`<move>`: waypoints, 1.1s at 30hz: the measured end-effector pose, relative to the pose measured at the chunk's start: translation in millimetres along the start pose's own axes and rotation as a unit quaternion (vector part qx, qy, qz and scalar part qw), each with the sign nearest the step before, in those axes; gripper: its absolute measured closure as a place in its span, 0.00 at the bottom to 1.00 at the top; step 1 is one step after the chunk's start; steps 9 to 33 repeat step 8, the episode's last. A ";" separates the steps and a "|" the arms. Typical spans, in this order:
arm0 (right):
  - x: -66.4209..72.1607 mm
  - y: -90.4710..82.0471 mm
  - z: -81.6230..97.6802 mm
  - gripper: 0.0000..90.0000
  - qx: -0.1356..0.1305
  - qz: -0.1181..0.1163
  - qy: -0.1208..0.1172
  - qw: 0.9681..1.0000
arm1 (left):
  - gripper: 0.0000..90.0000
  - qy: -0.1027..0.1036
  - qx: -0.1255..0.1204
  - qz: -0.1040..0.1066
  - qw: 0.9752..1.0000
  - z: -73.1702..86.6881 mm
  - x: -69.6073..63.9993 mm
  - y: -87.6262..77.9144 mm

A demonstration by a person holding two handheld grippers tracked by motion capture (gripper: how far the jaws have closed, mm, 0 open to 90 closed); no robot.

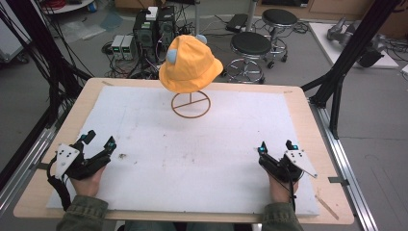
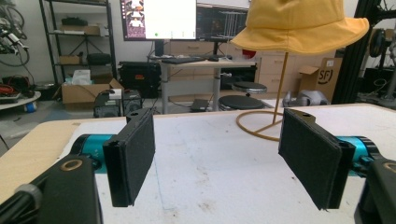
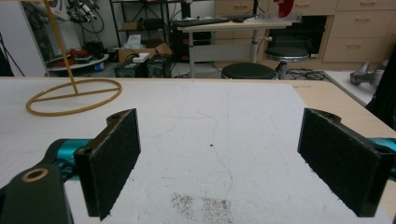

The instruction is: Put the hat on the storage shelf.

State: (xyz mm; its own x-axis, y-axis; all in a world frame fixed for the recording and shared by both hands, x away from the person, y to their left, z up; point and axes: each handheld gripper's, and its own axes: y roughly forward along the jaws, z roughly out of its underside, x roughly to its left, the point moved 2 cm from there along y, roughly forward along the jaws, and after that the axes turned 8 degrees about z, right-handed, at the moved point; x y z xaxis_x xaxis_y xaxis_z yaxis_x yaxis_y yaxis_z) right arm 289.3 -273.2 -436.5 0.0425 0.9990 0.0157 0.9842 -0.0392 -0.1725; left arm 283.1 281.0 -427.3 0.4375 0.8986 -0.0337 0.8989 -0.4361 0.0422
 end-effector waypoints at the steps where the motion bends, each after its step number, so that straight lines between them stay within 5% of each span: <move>1: 0.0 0.0 0.0 0.13 -0.001 0.000 0.000 1.000 | 0.30 0.000 -0.001 0.000 1.000 0.0 -0.1 0.1; 33: 0.0 0.8 0.2 0.13 0.001 -0.001 0.001 1.000 | 0.31 -0.002 0.000 0.001 1.000 0.4 0.0 0.1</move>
